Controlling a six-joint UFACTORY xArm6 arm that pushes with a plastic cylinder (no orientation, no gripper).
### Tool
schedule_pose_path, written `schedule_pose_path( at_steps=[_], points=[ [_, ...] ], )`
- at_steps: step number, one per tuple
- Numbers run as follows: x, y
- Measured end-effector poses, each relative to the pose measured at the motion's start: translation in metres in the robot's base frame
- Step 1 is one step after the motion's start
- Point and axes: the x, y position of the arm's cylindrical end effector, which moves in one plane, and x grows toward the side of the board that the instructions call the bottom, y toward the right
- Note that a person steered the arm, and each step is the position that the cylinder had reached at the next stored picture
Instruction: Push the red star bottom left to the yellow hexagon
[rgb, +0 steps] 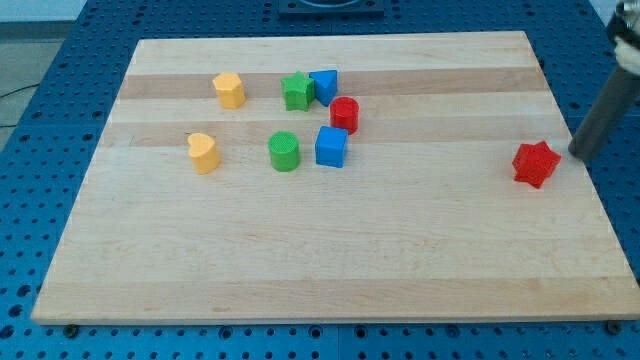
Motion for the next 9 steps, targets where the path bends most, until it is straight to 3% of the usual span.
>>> schedule_pose_path(
  at_steps=[1,3,4,6,7,8,9],
  points=[
    [0.012,-0.081],
    [0.019,-0.191],
    [-0.003,-0.148],
    [0.063,-0.289],
    [0.091,-0.307],
    [0.083,-0.245],
    [0.025,-0.207]
  ],
)
